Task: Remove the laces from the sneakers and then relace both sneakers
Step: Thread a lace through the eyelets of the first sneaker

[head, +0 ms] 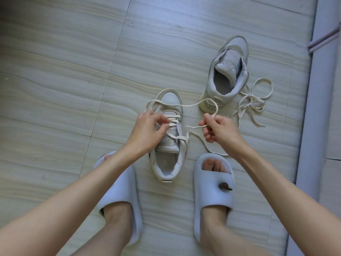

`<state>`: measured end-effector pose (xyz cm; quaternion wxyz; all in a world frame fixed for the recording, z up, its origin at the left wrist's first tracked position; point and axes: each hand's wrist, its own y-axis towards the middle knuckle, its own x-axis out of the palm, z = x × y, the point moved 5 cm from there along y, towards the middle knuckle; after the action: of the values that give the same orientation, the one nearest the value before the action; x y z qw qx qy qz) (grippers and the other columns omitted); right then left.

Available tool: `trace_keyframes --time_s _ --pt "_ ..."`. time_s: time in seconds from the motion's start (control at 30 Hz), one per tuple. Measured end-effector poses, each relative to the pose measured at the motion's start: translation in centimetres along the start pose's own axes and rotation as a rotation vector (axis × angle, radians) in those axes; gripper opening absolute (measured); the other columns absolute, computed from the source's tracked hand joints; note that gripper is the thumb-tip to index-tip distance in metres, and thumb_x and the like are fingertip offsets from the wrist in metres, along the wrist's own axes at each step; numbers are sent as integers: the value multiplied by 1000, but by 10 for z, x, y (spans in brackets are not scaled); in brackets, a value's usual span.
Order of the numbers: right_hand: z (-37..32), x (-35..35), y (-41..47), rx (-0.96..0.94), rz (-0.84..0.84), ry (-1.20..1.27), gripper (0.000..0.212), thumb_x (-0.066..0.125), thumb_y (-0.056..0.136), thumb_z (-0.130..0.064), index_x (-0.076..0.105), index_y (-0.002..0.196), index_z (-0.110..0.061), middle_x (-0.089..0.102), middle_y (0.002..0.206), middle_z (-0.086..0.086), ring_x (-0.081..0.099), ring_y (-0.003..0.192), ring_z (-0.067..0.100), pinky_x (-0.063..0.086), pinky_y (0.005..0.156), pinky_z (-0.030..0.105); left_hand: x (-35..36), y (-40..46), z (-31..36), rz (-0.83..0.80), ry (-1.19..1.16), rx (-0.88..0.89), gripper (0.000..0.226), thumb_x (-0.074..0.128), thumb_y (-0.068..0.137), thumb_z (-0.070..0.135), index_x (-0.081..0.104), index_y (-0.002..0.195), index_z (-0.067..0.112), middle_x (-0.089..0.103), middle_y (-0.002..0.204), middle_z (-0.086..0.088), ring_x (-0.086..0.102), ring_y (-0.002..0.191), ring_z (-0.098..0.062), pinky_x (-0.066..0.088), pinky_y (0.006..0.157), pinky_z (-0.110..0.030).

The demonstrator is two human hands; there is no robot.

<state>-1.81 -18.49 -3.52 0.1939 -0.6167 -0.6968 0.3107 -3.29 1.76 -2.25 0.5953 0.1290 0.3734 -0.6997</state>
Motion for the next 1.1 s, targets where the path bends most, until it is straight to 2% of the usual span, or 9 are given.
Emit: trace_keyframes --time_s 0.1,0.2,0.3,0.43,0.5,0.63,0.93,1.1 --pt "-4 11 4 -13 -63 -3 20 61 90 -14 56 73 -7 52 43 -7 44 39 7 36 40 15 8 2 2 -62 48 13 14 61 88 22 71 97 19 50 91 -1 40 97 -16 25 81 -18" --pt "-3 16 8 -6 -67 -74 19 68 84 -6 53 72 -9 55 49 -2 49 40 6 40 42 15 14 4 7 -55 65 16 13 62 87 22 72 94 20 48 87 0 42 95 -18 25 81 -20" --pt "2 19 11 19 -104 -136 21 68 83 -1 51 71 -10 57 57 4 54 45 7 45 46 17 23 3 7 -80 110 5 16 63 86 22 71 99 19 47 91 0 45 102 -23 26 84 -20" --pt "8 19 14 30 -134 -278 4 64 85 -3 64 88 -4 58 62 2 53 48 4 47 51 16 26 2 5 -79 120 -9 18 63 85 23 69 102 20 44 92 3 44 106 -24 26 85 -20" --pt "8 18 16 11 -137 -355 4 64 86 -5 68 87 -6 58 61 -1 53 50 3 45 53 16 26 3 6 -80 113 -12 18 63 85 23 70 102 20 44 92 3 44 106 -23 27 85 -20" --pt "5 20 19 -29 -109 -422 13 65 85 -11 64 73 -15 57 60 0 51 56 10 45 60 24 25 4 5 -79 109 -6 17 63 85 23 71 100 21 46 90 3 45 103 -23 29 84 -22" --pt "2 35 20 -71 -175 -530 12 61 85 -12 67 74 -13 59 64 3 51 62 13 46 65 32 25 5 6 -65 117 16 15 63 85 24 70 98 19 46 89 4 46 103 -21 37 87 -28" --pt "2 38 20 -50 -133 -480 17 63 85 -12 63 69 -17 61 63 1 55 57 11 49 64 28 25 7 6 -78 113 32 6 64 84 26 63 81 21 45 87 4 47 96 -17 40 84 -30"
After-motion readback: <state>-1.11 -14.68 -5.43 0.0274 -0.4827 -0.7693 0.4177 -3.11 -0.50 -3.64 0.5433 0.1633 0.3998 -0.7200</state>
